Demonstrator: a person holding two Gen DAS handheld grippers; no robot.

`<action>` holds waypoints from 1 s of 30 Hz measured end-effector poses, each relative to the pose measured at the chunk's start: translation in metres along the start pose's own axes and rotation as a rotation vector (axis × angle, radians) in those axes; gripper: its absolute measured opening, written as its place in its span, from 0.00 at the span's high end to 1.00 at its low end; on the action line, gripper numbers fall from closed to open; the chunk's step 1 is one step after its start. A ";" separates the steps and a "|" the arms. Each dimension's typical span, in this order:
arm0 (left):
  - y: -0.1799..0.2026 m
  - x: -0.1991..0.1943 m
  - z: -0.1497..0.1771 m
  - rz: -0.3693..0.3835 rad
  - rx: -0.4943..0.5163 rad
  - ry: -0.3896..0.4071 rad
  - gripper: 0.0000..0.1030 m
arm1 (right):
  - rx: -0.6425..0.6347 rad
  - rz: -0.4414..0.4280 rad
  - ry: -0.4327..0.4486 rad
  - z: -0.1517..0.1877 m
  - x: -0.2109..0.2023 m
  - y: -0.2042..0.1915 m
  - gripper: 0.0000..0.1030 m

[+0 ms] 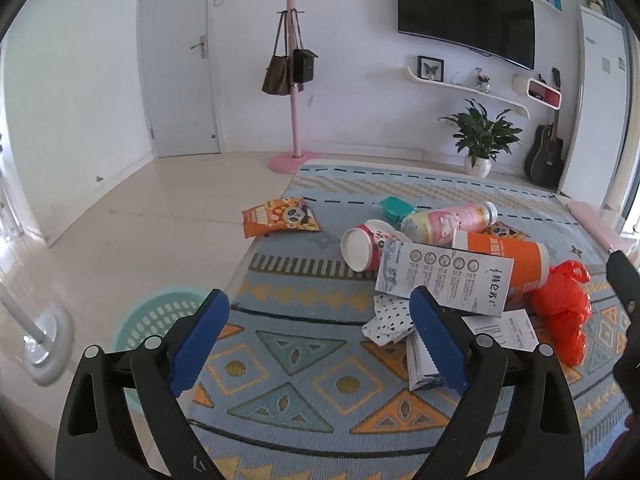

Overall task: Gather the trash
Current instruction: 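Move both tools toward the pile of trash on the rug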

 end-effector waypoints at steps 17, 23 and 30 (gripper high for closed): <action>-0.001 -0.006 0.000 0.026 0.004 0.017 0.13 | 0.018 0.010 -0.016 0.000 0.003 0.005 0.06; 0.000 -0.005 -0.001 0.035 0.005 0.015 0.13 | 0.021 0.009 -0.020 0.000 0.003 0.005 0.06; 0.001 -0.006 0.000 0.037 0.013 0.019 0.13 | 0.031 0.012 -0.053 0.002 0.008 0.007 0.06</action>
Point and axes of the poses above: each gripper's, at about its wrist camera, not at the fingertips, and x roughly the way its jaws point, y to its right, z to its underside, the point moved 6 cm from there along x, roughly the way its jaws point, and after that the axes turned 13 degrees about -y, right-handed, at the moved point
